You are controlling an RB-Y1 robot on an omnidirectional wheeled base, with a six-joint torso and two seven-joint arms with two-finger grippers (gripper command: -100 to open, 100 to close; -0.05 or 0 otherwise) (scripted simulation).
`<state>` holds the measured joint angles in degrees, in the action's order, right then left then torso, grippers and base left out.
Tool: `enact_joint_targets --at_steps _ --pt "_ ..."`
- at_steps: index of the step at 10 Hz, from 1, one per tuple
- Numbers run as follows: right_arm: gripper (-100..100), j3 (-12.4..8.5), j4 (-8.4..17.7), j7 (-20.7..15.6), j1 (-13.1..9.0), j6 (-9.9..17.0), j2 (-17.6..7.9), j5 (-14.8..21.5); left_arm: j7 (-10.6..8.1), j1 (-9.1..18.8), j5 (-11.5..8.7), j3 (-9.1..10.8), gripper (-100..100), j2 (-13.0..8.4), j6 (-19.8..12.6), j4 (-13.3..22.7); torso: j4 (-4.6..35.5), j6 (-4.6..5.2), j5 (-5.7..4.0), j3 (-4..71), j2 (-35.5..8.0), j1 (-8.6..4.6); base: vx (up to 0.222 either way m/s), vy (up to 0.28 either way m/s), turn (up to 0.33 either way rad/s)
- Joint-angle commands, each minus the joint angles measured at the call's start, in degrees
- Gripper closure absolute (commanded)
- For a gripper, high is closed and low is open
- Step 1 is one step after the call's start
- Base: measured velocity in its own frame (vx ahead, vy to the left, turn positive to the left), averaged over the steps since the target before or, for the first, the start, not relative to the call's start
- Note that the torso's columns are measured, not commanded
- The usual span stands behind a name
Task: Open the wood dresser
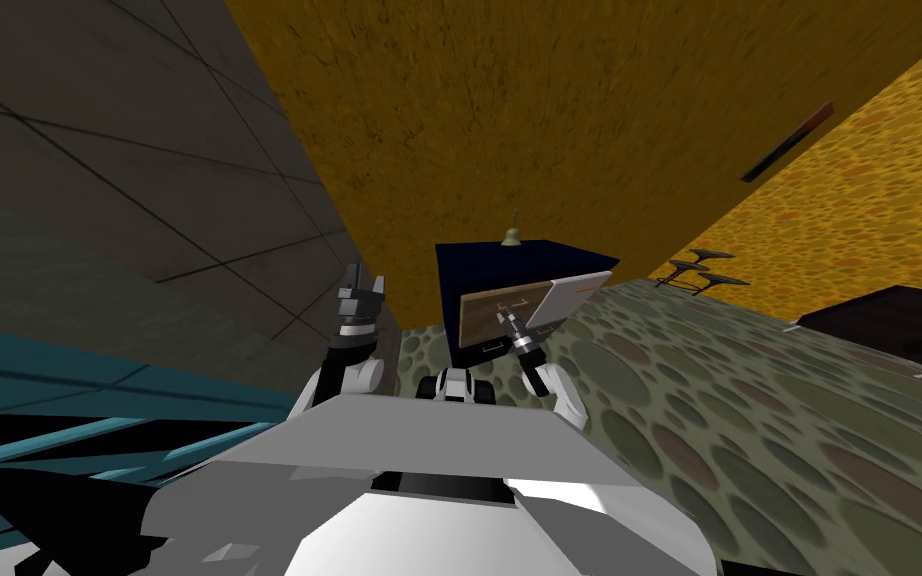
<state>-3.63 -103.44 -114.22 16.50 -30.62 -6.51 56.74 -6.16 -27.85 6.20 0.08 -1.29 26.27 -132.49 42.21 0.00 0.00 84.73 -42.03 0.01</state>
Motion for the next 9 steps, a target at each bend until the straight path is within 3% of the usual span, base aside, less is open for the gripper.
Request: enact_joint_targets --at_steps 1,3,7,8,9 --pt "100 0.07 0.74 -1.52 0.69 -1.36 1.22 -0.32 0.0 0.0 0.0 0.0 0 0.0 0.0 0.0 0.05 0.01 -0.02 -0.12 -0.21 -0.08 -0.026 -0.033 -0.083" --pt "100 0.28 -0.61 0.21 0.56 -0.25 -0.05 0.0 0.0 0.01 0.0 0.01 0 -0.01 0.0 0.01 0.13 -0.01 -0.04 -0.27 -0.41 -0.1 -0.075 -0.03 -0.016" --pt "100 0.37 -1.47 1.18 0.58 0.07 -0.93 0.09 0.0 0.03 0.0 0.01 0 -0.01 -0.01 0.01 0.09 0.0 -0.02 -0.19 -0.29 -0.05 -0.175 -0.06 -0.015" --pt "-100 0.36 -0.58 0.34 0.67 -0.33 -0.16 0.05 0.0 0.02 0.0 0.01 0 -0.01 -0.01 0.01 -0.02 -0.01 0.02 0.04 0.11 0.12 0.074 0.013 0.012" --pt "-100 0.36 -0.3 0.09 0.68 -0.44 0.06 0.03 0.0 0.0 0.0 0.0 0 0.0 0.0 0.0 -0.14 -0.02 0.06 0.3 0.51 0.24 0.15 0.042 0.011"
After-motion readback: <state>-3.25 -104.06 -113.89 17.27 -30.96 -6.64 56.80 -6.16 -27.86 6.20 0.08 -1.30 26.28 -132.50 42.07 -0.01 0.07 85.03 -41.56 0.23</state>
